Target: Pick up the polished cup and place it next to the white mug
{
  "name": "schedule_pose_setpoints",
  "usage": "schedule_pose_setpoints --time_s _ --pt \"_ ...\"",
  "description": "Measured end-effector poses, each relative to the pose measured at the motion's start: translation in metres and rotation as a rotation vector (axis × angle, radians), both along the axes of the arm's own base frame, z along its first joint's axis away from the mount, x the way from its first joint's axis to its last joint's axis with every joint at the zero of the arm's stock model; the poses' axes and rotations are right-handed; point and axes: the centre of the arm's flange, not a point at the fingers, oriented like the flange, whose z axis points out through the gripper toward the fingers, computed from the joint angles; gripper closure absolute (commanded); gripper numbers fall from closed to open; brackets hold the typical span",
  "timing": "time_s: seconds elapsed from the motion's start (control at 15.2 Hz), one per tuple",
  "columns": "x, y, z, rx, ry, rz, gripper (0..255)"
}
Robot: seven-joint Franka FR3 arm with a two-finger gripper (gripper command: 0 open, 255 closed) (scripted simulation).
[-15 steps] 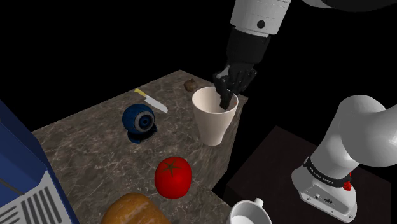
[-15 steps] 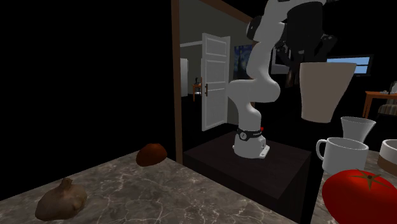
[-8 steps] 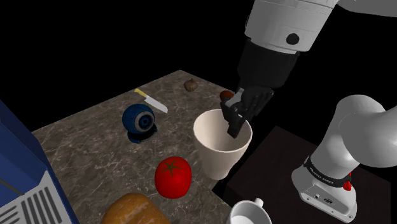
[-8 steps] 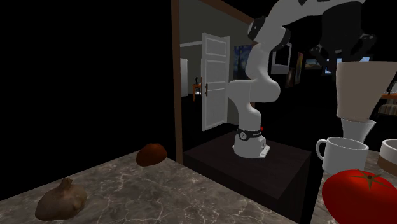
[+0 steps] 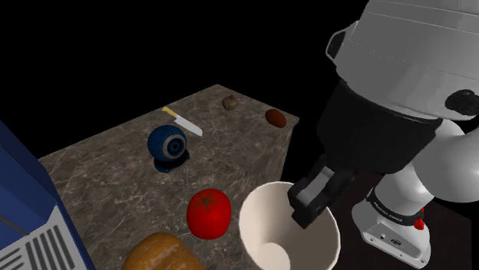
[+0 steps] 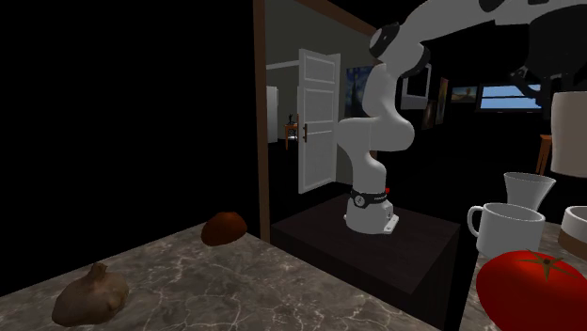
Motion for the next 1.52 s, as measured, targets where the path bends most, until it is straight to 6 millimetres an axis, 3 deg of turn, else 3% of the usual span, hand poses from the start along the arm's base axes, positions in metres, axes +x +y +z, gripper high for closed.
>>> schedule_pose_setpoints --time_s 0.4,0.59,1.52 --pt "-0.058 0.053 0.000 0.000 0.000 0.000 255" --pt "-0.077 0.067 -0.007 0.000 0.000 0.000 255" --pt "-0.079 0.068 -0.079 0.000 0.001 -0.001 255"
